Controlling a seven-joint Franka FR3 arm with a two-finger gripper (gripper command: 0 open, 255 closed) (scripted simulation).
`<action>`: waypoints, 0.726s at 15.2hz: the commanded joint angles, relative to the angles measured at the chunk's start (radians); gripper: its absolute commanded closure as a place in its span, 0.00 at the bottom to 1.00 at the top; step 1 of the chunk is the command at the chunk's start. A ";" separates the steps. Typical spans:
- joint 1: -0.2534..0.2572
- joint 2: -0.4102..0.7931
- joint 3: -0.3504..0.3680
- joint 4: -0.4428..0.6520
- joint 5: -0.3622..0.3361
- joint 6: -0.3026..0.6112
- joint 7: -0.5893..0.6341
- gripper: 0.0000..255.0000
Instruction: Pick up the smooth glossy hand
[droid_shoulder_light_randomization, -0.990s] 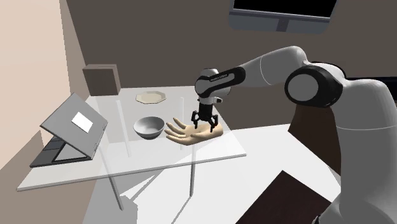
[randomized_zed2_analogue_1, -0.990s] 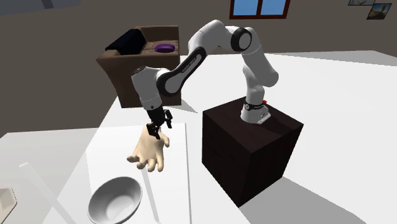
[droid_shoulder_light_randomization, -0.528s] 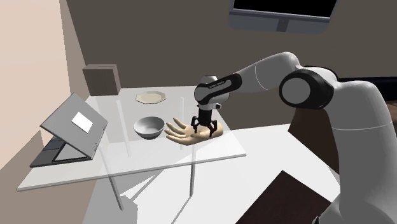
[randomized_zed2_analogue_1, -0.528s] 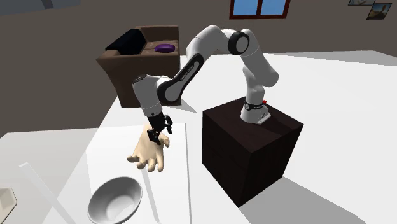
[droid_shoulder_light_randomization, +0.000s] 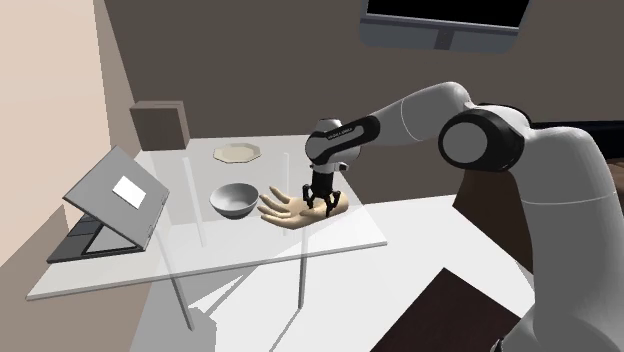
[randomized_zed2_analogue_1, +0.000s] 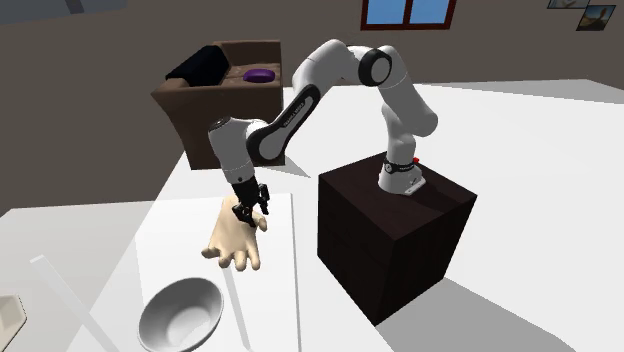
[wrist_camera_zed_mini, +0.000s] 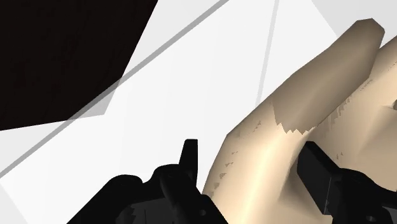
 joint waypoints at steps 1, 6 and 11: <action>0.001 0.003 0.001 0.000 0.000 0.001 0.000 1.00; 0.000 -0.019 0.002 0.005 0.000 -0.026 0.003 1.00; -0.001 -0.052 0.002 0.022 0.000 -0.076 0.009 1.00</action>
